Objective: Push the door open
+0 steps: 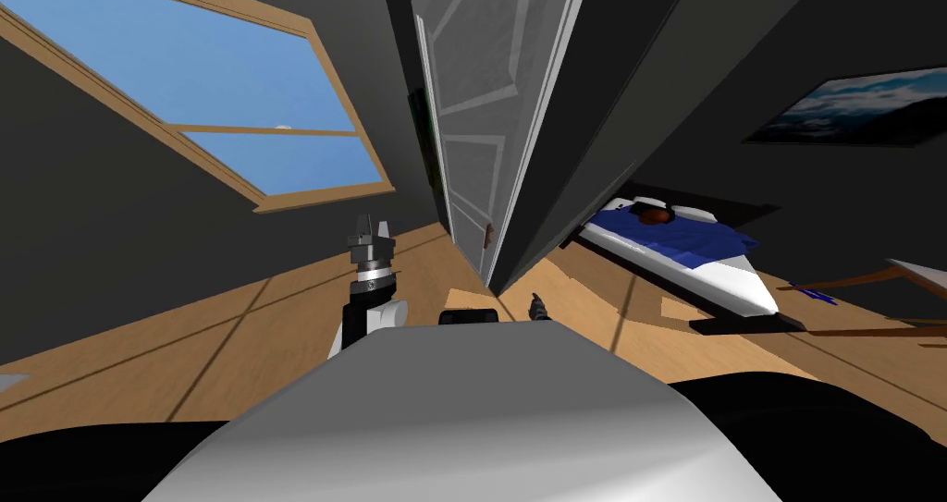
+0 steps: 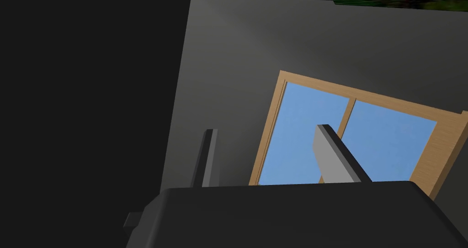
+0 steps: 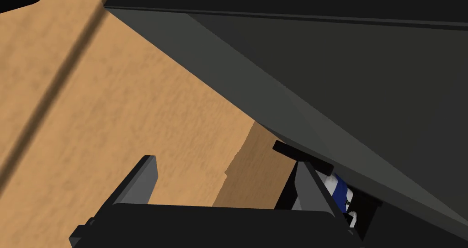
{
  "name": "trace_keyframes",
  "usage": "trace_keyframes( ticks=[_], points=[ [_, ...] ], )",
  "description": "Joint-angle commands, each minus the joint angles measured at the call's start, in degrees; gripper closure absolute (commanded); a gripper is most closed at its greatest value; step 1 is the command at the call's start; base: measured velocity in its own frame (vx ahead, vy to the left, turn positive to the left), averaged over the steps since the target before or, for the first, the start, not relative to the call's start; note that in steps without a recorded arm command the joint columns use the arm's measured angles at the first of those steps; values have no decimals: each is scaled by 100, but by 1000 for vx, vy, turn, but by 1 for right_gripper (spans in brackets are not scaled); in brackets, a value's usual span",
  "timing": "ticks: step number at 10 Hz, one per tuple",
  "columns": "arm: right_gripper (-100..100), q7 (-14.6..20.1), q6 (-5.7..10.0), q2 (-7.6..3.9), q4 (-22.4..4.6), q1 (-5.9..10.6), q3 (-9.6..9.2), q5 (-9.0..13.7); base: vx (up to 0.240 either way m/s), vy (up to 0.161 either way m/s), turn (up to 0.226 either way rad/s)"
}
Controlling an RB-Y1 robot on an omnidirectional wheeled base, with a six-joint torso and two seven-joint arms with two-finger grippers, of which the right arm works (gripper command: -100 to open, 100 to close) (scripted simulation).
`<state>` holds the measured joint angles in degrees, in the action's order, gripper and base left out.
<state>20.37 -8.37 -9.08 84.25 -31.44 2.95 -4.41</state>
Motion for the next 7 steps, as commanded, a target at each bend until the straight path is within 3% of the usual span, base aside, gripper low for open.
trace_keyframes(
  ticks=[1,7],
  points=[
    [-100,89,-155,21,-203,27,27,-24,143,137,-137],
    [-100,442,-672,-2,-856,50,97,-47,137,145,-146]
  ],
)
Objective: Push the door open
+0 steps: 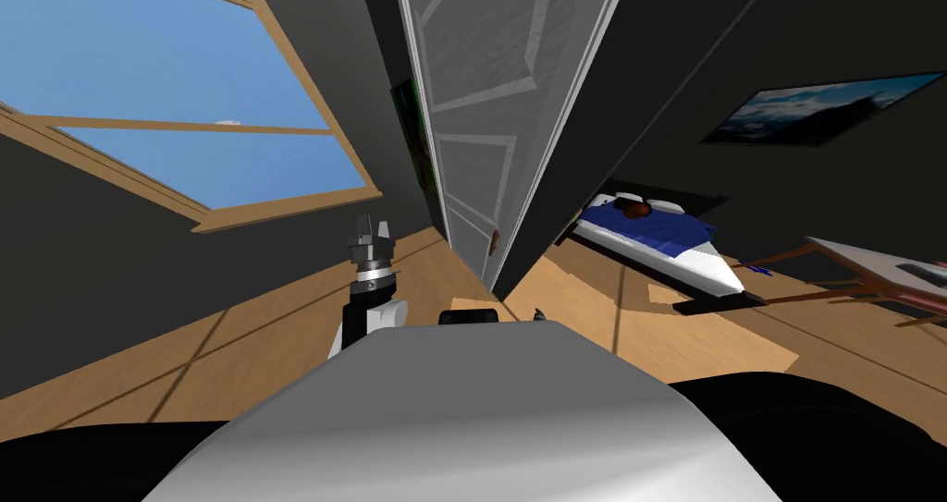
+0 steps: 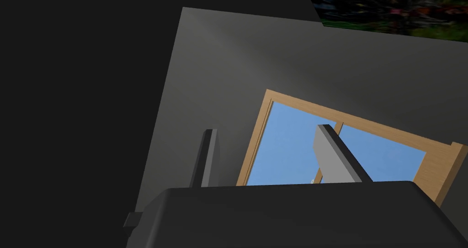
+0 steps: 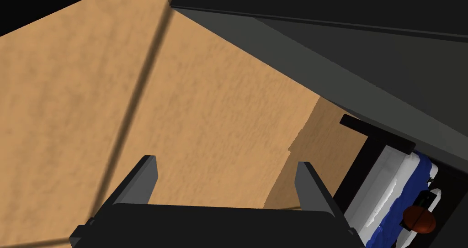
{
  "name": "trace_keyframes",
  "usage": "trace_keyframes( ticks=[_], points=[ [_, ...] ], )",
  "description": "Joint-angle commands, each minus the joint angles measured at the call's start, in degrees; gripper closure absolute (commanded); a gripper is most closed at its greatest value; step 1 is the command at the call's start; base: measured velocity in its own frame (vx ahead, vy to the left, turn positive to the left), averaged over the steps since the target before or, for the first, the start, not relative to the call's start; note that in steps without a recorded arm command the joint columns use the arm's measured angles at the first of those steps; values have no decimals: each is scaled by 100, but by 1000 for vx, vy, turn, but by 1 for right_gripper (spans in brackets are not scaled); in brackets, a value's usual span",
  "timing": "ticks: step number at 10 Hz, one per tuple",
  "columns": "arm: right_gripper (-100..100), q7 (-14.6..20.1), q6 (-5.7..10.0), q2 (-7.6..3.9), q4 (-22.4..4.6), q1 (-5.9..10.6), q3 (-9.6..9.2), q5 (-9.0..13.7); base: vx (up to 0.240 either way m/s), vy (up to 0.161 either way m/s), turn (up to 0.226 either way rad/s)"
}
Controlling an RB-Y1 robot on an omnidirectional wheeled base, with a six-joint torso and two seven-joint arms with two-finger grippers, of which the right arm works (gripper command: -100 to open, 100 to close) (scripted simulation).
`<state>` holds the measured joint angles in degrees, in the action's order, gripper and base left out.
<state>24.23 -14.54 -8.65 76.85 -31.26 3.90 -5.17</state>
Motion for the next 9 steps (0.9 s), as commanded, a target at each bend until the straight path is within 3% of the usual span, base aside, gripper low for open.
trace_keyframes(
  ticks=[1,9],
  points=[
    [-100,86,-98,-48,-171,35,8,26,125,91,-93],
    [-100,504,-708,-76,-938,82,87,-4,117,94,-121]
  ],
)
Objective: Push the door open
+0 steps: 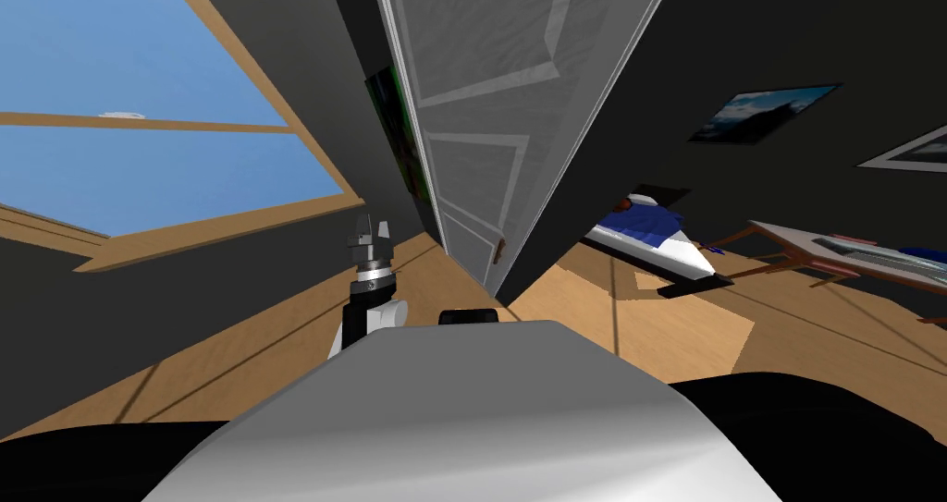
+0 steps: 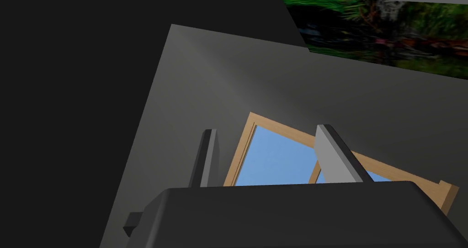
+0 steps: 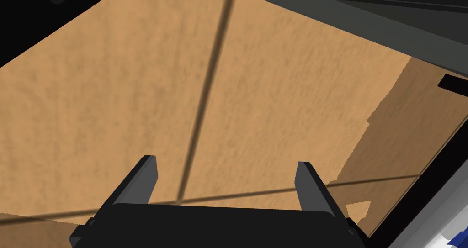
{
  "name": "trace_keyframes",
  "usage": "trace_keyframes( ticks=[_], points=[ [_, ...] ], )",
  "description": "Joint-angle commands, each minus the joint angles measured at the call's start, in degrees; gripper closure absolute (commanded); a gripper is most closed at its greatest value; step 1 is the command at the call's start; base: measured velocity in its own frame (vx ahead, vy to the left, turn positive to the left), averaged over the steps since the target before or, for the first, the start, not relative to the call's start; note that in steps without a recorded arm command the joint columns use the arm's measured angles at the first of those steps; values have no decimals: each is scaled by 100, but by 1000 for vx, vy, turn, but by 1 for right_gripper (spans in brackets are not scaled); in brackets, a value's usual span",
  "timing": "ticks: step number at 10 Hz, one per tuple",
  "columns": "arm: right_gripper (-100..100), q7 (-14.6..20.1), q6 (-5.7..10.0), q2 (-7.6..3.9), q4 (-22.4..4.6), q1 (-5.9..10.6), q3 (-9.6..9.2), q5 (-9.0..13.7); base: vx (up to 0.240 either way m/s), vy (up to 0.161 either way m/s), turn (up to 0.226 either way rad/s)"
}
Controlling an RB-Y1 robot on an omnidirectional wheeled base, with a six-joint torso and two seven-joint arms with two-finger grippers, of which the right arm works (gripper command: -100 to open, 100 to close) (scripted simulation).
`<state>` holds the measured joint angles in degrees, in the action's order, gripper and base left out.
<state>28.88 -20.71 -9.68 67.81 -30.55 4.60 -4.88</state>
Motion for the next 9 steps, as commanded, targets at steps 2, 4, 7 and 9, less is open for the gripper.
trace_keyframes(
  ticks=[2,4,7,9],
  points=[
    [-100,158,-265,17,-252,28,39,-41,136,108,-143],
    [-100,247,-395,9,-414,45,54,-49,136,73,-103],
    [-100,396,-611,-5,-683,72,81,-61,127,50,-114],
    [-100,516,-783,-16,-899,94,102,-71,157,85,-151]
  ],
)
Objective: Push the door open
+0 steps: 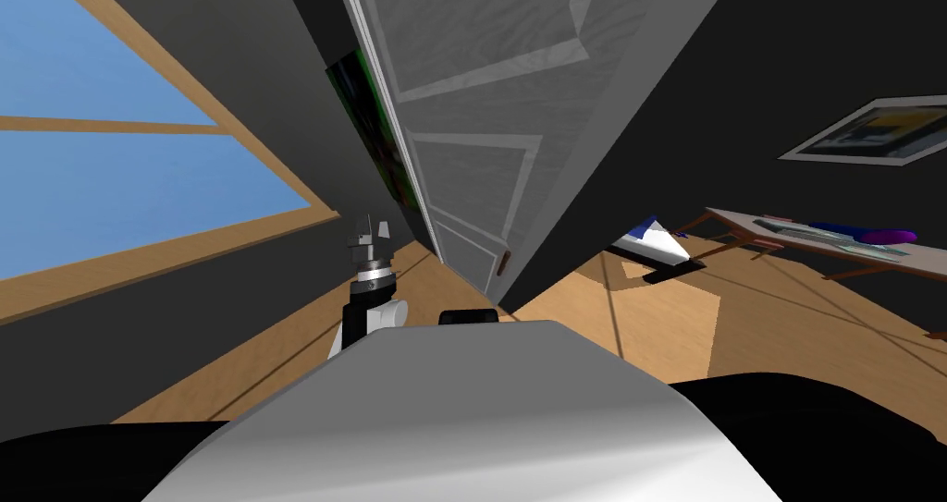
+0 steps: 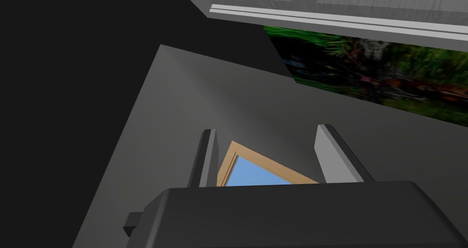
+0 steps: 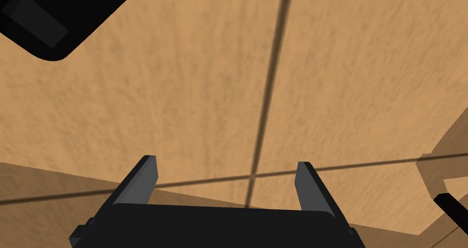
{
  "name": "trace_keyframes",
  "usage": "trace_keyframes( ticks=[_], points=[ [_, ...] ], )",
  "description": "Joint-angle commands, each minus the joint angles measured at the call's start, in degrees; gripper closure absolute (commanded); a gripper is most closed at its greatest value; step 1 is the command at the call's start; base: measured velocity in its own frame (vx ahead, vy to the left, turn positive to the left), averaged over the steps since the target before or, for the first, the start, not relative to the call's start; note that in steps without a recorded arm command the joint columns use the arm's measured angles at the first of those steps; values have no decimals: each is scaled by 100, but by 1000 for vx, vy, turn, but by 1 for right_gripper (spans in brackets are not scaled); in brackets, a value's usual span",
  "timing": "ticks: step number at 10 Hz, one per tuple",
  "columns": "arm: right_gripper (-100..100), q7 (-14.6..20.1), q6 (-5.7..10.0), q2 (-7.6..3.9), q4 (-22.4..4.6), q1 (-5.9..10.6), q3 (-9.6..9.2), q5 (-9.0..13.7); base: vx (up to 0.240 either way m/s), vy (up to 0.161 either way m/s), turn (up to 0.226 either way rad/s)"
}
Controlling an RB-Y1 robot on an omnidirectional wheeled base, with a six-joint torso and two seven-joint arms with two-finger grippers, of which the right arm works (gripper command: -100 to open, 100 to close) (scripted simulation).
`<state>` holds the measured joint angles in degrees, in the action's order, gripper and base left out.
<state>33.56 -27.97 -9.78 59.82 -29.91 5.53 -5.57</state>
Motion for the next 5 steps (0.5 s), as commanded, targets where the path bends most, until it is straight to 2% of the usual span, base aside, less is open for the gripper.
trace_keyframes(
  ticks=[1,3,5],
  points=[
    [-100,107,-145,-11,-207,42,20,-7,174,111,-146],
    [-100,256,-361,-25,-477,69,46,-19,175,101,-157],
    [-100,344,-488,-36,-635,88,62,-27,155,77,-123]
  ],
)
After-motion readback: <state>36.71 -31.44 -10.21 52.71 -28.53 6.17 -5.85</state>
